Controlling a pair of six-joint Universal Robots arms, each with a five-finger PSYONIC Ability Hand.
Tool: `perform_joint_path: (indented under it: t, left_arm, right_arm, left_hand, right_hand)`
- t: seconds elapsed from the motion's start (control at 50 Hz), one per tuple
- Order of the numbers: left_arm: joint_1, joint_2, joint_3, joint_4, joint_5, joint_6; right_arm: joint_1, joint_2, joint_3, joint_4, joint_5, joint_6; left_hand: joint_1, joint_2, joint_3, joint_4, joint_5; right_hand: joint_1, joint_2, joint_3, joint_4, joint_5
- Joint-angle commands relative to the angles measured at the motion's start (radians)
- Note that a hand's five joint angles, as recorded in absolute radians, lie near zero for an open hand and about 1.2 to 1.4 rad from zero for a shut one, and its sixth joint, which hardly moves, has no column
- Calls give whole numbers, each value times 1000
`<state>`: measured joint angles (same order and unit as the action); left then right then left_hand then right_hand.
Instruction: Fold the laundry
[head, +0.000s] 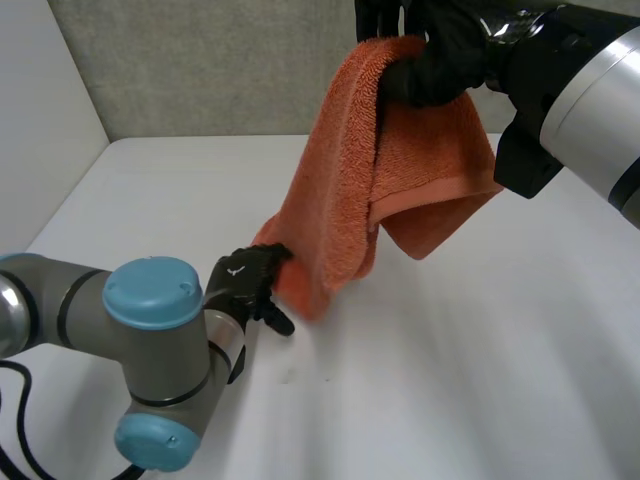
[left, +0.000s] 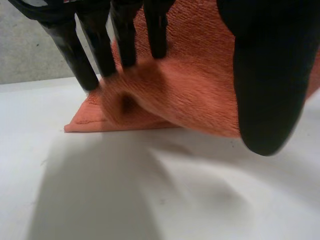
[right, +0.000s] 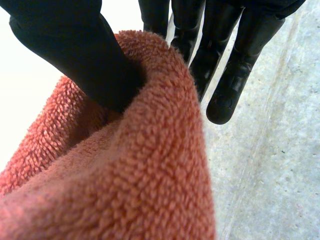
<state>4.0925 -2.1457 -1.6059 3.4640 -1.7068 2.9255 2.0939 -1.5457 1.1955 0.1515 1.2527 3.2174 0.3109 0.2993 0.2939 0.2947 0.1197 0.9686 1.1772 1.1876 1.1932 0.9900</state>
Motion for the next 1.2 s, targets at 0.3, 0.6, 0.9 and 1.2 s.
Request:
perform_joint_path:
  t: [0.3,0.6,0.9,1.2]
  left_arm:
    - [232,296,-108,-16,65,12]
    - [-15,224,-166,-63,107,3]
    - [-158,15,-48,-36,58,44]
    - [-178,-134,126,13,50,144]
  right_arm:
    - [-244,118,99,6,-9,-171]
    - [-244,202,98,-23,17,-160]
    - [-255,219,118,-47,42,-159]
    - [-255,226,133,-46,34,-160]
  left_hand:
    - [1085,1097,1102,1102,1102]
    - [232,243,249,248,248]
    - [231,243,248,248,248]
    - [349,360,366,365,366]
  right_hand:
    - [428,219,209,203,232]
    - [428,219,209,203,232]
    - [428,219,209,203,232]
    - [428,219,209,203,232]
